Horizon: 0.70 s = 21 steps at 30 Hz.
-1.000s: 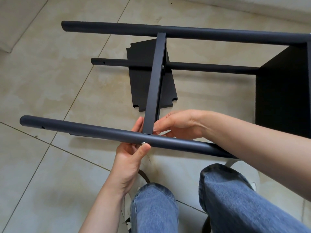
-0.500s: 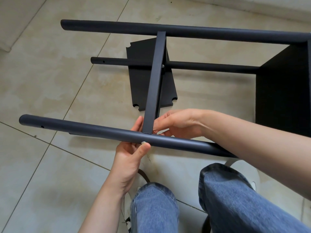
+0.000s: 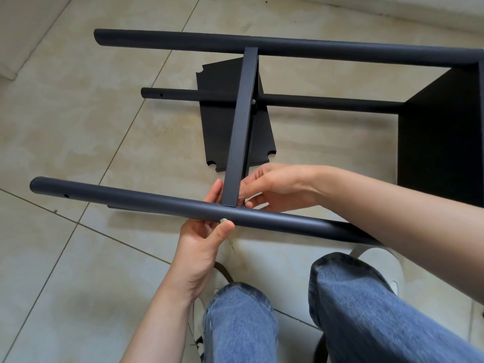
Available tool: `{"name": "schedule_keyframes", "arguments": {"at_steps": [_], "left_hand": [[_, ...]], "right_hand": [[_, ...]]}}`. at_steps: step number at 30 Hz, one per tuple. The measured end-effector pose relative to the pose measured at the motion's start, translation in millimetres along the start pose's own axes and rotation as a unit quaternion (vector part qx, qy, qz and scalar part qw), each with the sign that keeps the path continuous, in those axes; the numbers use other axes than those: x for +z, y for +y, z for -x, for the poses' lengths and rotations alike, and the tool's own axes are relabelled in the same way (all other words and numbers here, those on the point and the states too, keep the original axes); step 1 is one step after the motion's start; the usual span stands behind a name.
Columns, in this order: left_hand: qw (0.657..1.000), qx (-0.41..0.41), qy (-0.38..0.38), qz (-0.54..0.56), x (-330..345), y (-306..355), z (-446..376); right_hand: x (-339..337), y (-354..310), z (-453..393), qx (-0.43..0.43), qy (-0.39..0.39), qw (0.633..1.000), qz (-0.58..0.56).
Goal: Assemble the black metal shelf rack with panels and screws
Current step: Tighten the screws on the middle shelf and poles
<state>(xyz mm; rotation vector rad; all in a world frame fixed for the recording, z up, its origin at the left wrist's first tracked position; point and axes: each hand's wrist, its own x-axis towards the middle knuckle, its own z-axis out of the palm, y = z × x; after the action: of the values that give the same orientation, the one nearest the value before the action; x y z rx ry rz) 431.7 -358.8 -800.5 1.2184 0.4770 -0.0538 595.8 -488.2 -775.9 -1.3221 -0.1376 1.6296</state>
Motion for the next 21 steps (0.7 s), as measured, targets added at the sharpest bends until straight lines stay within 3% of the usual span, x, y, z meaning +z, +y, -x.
{"name": "schedule_keyframes", "arguments": {"at_steps": [21], "left_hand": [[1.0, -0.009, 0.008, 0.026, 8.5, 8.0, 3.9]], "right_hand": [[2.6, -3.3, -1.2, 0.016, 0.011, 0.998, 0.059]]}}
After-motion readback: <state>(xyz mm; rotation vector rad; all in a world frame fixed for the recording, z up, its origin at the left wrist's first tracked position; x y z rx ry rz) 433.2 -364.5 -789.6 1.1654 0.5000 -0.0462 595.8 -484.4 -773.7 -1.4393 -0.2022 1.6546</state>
